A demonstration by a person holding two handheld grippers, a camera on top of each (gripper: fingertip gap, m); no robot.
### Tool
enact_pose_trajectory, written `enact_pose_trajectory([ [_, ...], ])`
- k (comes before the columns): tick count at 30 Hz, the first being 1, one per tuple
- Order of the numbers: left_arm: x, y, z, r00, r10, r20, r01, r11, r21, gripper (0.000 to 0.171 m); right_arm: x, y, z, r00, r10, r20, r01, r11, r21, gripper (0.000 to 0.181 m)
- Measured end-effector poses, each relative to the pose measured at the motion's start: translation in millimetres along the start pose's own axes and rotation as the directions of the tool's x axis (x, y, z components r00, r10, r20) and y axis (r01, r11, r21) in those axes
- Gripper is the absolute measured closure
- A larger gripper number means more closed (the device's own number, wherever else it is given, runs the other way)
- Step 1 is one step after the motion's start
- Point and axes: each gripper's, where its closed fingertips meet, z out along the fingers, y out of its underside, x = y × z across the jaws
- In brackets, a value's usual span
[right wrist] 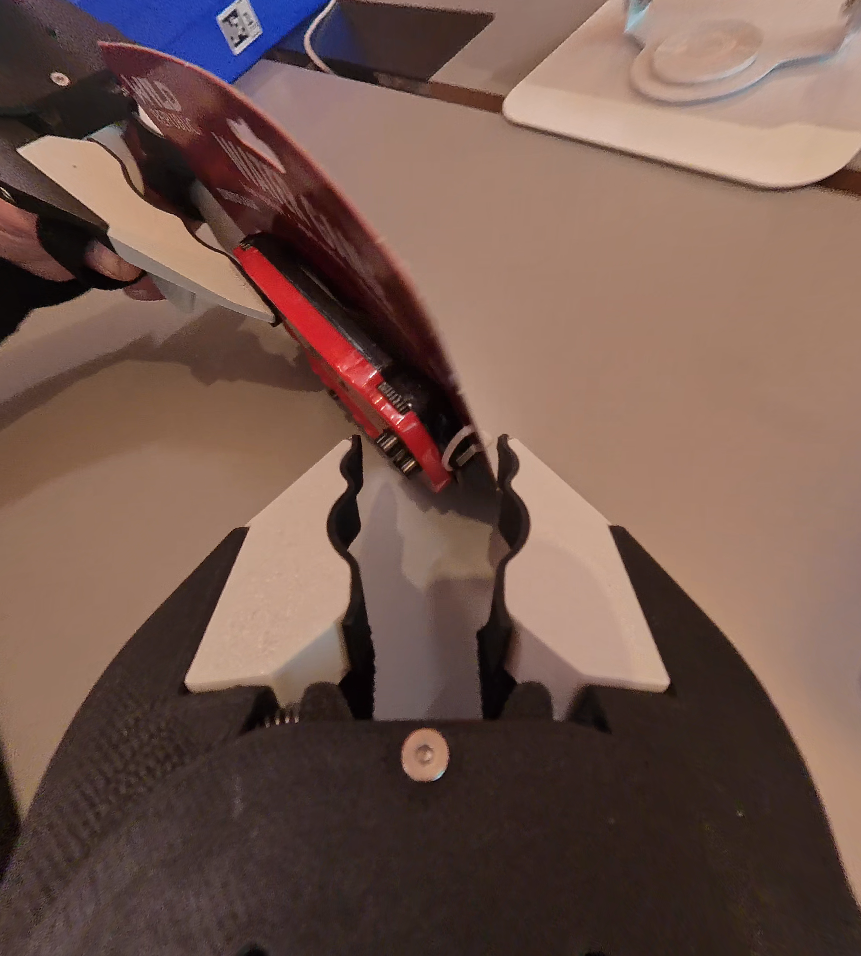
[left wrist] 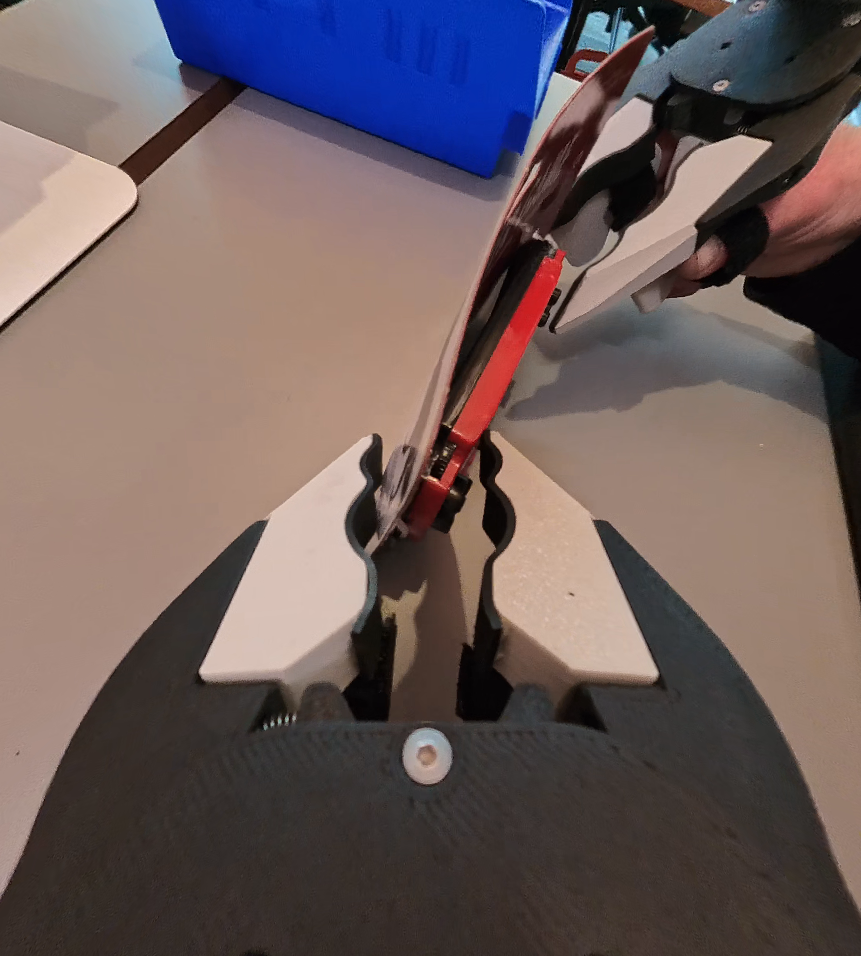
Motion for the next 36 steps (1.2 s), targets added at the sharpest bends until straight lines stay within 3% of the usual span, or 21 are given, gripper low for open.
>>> enact_pose_trajectory([
  [8,-10.1,-5.2,4.4,0.986,-0.134,-0.099,0.132,0.991,-0.028,0.146,14.8,-4.9,-10.7,0.937,-0.135,-0.321,0.157,0.987,0.041,0.119],
  [12,-13.1,-5.9,4.9,0.978,-0.167,-0.125,0.165,0.986,-0.022,0.147,-3.3,-7.7,-5.6,0.926,-0.225,-0.303,0.248,0.968,0.040,0.117],
  [18,-7.3,-3.0,3.1,0.972,-0.174,-0.158,0.169,0.985,-0.047,0.149,-16.0,-6.9,10.1,0.849,-0.391,-0.355,0.415,0.910,-0.009,0.094],
  [24,1.6,3.3,-3.2,0.940,-0.228,-0.253,0.213,0.973,-0.088,0.149,-26.9,-5.2,30.4,0.805,-0.457,-0.379,0.472,0.880,-0.058,0.062],
  [26,0.1,5.8,-4.4,0.931,-0.252,-0.263,0.236,0.967,-0.094,0.149,-24.9,0.5,35.8,0.773,-0.495,-0.396,0.497,0.861,-0.105,0.067],
  [31,-3.0,7.4,-4.4,0.914,-0.285,-0.290,0.271,0.959,-0.089,0.149,-23.0,6.6,41.4,0.705,-0.566,-0.427,0.549,0.817,-0.176,0.062],
  [36,-5.1,7.0,-4.4,0.909,-0.291,-0.299,0.272,0.957,-0.103,0.149,-20.0,1.9,36.4,0.709,-0.542,-0.452,0.539,0.829,-0.148,0.078],
])
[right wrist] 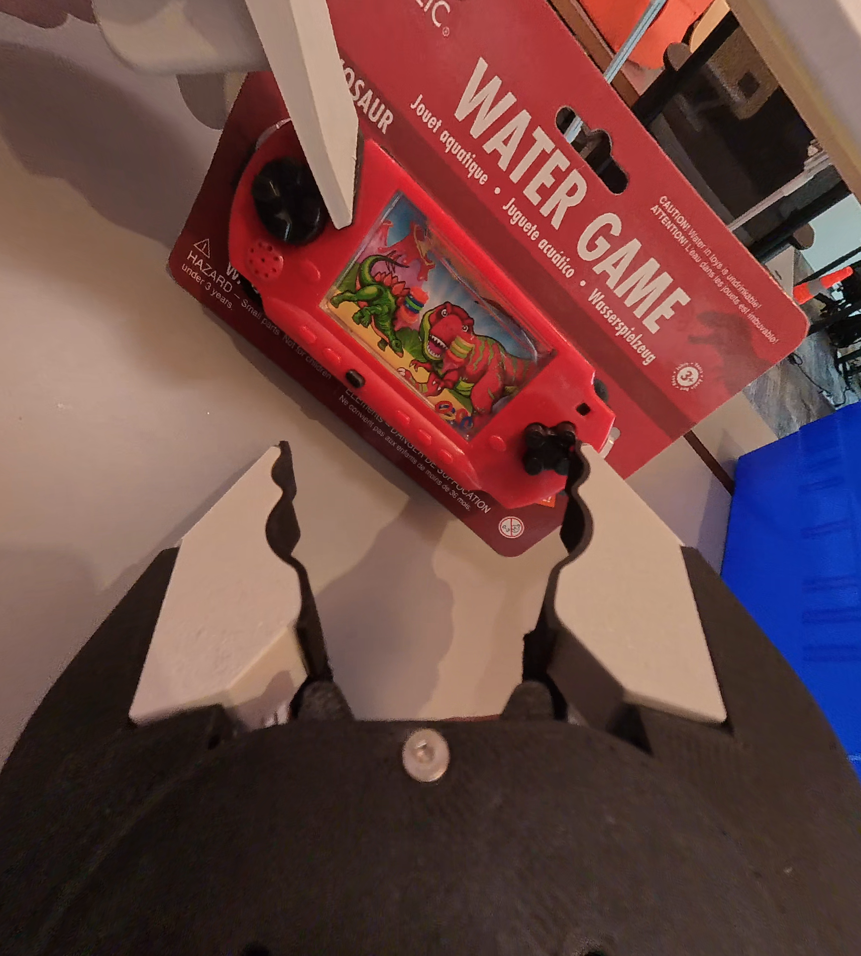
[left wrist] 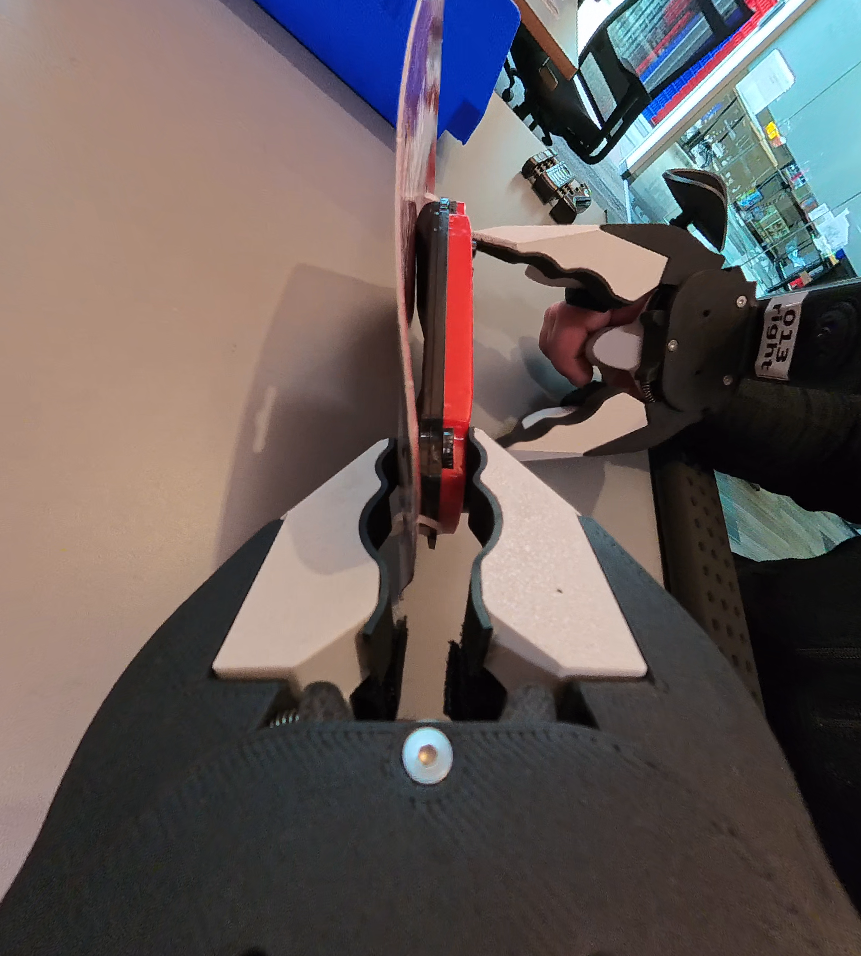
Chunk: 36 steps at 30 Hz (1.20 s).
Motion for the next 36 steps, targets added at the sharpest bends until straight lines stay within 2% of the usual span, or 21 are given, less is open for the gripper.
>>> enact_pose_trajectory([
  [2,-0.8,-1.1,-0.2,1.000,-0.001,0.001,0.001,1.000,0.000,0.149,1.8,-1.0,-1.7,1.000,0.024,-0.001,-0.024,1.000,-0.005,0.081],
  [8,-1.7,-3.3,-0.9,1.000,0.010,0.010,-0.010,1.000,0.002,0.149,8.5,-6.7,-10.9,0.975,0.223,0.012,-0.223,0.975,-0.002,0.096],
  [12,-3.7,-5.1,-3.4,0.999,0.024,0.024,-0.024,1.000,-0.002,0.149,25.2,-5.1,-15.5,0.933,0.359,0.000,-0.359,0.933,0.019,0.100],
  [16,-2.4,-5.7,-4.4,0.998,0.055,0.033,-0.055,0.998,-0.021,0.149,48.5,4.4,-14.7,0.873,0.487,-0.001,-0.487,0.873,0.017,0.093],
  [22,-1.6,-6.2,-5.5,0.994,0.096,0.054,-0.093,0.994,-0.050,0.149,52.5,14.1,-13.6,0.832,0.555,-0.014,-0.555,0.831,-0.020,0.085],
  [27,7.0,-8.1,-3.0,0.973,0.192,0.131,-0.182,0.979,-0.088,0.149,76.9,-4.0,-28.0,0.852,0.521,-0.040,-0.516,0.852,0.090,0.078],
  [30,13.4,-3.6,-4.2,0.964,0.236,0.121,-0.221,0.967,-0.123,0.149,94.1,-2.9,-23.0,0.857,0.514,0.024,-0.514,0.853,0.096,0.067],
  [33,19.9,-0.1,-10.1,0.946,0.314,0.079,-0.301,0.943,-0.146,0.149,90.9,-6.5,-17.0,0.791,0.553,0.264,-0.590,0.802,0.088,0.087],
  [36,28.8,7.1,-12.3,0.919,0.393,0.011,-0.385,0.906,-0.174,0.149,74.5,-19.2,-21.8,0.708,0.500,0.499,-0.613,0.786,0.082,0.109],
])
